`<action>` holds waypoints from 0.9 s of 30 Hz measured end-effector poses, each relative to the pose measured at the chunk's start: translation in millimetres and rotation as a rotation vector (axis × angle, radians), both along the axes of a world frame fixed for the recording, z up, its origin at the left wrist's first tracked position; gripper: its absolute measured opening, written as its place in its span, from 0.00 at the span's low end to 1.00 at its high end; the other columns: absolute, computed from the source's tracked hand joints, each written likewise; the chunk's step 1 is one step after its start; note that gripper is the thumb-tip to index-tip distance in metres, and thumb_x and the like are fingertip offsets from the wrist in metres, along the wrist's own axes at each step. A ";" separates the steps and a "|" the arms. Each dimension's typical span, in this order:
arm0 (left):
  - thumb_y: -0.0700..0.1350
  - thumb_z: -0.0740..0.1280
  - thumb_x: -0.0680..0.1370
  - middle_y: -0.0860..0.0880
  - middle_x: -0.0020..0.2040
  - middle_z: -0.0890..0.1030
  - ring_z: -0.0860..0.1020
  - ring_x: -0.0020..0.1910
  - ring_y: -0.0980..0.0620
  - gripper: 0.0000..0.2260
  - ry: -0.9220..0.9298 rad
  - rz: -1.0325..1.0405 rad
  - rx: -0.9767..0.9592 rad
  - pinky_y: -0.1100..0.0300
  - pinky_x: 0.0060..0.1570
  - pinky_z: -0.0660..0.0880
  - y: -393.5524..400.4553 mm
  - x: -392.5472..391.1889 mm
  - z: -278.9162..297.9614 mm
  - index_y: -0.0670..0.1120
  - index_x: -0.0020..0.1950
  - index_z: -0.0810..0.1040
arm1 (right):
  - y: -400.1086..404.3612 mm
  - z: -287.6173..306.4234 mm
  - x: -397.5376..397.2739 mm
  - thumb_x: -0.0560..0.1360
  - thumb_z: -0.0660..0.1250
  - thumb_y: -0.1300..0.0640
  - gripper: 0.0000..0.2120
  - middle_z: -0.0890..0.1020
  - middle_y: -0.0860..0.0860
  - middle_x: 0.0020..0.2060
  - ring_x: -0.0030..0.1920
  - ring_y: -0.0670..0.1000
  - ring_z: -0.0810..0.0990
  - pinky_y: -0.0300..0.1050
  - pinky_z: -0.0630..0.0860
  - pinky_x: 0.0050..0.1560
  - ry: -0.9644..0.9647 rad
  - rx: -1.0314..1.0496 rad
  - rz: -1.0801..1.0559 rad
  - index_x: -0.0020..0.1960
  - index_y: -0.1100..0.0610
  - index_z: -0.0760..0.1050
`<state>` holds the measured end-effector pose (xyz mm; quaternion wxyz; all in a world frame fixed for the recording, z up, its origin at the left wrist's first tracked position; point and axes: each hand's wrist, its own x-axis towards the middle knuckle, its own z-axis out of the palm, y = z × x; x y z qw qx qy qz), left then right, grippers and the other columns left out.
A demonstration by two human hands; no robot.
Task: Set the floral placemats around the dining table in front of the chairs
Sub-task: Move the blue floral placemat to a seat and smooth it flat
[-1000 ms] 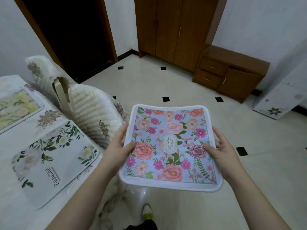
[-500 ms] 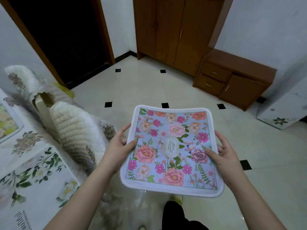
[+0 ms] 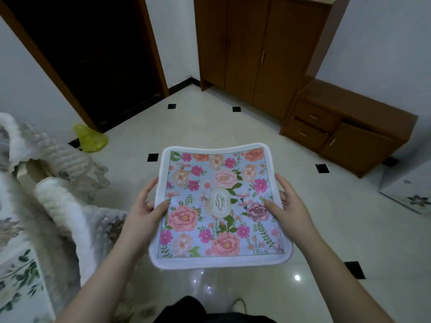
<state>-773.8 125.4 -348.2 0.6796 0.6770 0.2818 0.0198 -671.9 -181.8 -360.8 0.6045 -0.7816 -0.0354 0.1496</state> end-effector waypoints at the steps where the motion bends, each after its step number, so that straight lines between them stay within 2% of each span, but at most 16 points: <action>1: 0.41 0.70 0.78 0.40 0.45 0.86 0.85 0.41 0.36 0.29 -0.010 0.041 -0.003 0.33 0.45 0.80 1.1 5.0 -2.5 0.64 0.73 0.65 | 4.5 0.7 11.0 0.77 0.69 0.62 0.32 0.85 0.48 0.52 0.47 0.49 0.86 0.47 0.83 0.44 0.000 0.009 0.019 0.75 0.43 0.61; 6: 0.39 0.68 0.79 0.41 0.45 0.87 0.85 0.41 0.37 0.28 -0.027 0.153 -0.023 0.35 0.46 0.80 24.1 38.7 -8.8 0.62 0.74 0.66 | 41.2 0.8 66.5 0.77 0.69 0.61 0.32 0.84 0.49 0.53 0.46 0.50 0.86 0.46 0.83 0.40 0.020 0.023 0.092 0.74 0.41 0.61; 12: 0.41 0.69 0.79 0.43 0.45 0.87 0.86 0.41 0.38 0.28 -0.026 0.218 0.013 0.37 0.46 0.81 79.9 83.0 -10.6 0.63 0.74 0.65 | 107.5 -0.2 134.9 0.77 0.69 0.59 0.32 0.84 0.48 0.52 0.44 0.50 0.86 0.50 0.84 0.41 0.013 -0.041 0.179 0.74 0.39 0.59; 15: 0.41 0.69 0.79 0.43 0.44 0.87 0.86 0.41 0.39 0.28 -0.035 0.241 0.035 0.38 0.45 0.81 113.4 109.2 -7.4 0.60 0.75 0.65 | 151.3 2.4 170.8 0.77 0.69 0.56 0.32 0.83 0.47 0.55 0.45 0.48 0.86 0.48 0.84 0.41 -0.015 -0.094 0.226 0.74 0.39 0.58; 19: 0.41 0.68 0.80 0.43 0.44 0.87 0.86 0.40 0.39 0.27 -0.043 0.288 0.032 0.39 0.44 0.82 164.5 138.8 1.3 0.62 0.73 0.66 | 211.8 11.7 211.0 0.78 0.68 0.58 0.32 0.84 0.46 0.52 0.43 0.47 0.86 0.41 0.82 0.36 -0.033 -0.112 0.275 0.75 0.40 0.57; 22: 0.41 0.67 0.80 0.44 0.45 0.87 0.86 0.41 0.39 0.27 -0.044 0.305 0.040 0.38 0.44 0.82 203.7 159.3 5.9 0.62 0.74 0.66 | 250.6 16.5 237.1 0.78 0.68 0.58 0.32 0.83 0.46 0.52 0.43 0.46 0.86 0.40 0.82 0.36 -0.062 -0.116 0.304 0.75 0.40 0.57; 25: 0.40 0.67 0.80 0.45 0.43 0.87 0.86 0.39 0.42 0.27 -0.035 0.312 0.088 0.46 0.37 0.83 230.7 173.5 11.0 0.60 0.74 0.65 | 282.7 17.1 259.5 0.78 0.68 0.58 0.32 0.83 0.45 0.52 0.43 0.47 0.86 0.40 0.82 0.35 -0.044 -0.114 0.329 0.75 0.40 0.57; 27: 0.41 0.67 0.80 0.47 0.43 0.87 0.86 0.39 0.44 0.27 -0.021 0.329 0.111 0.48 0.36 0.83 242.3 183.0 11.6 0.60 0.75 0.64 | 300.7 16.7 276.1 0.78 0.68 0.59 0.32 0.84 0.45 0.52 0.42 0.48 0.86 0.41 0.82 0.34 -0.032 -0.115 0.350 0.75 0.40 0.57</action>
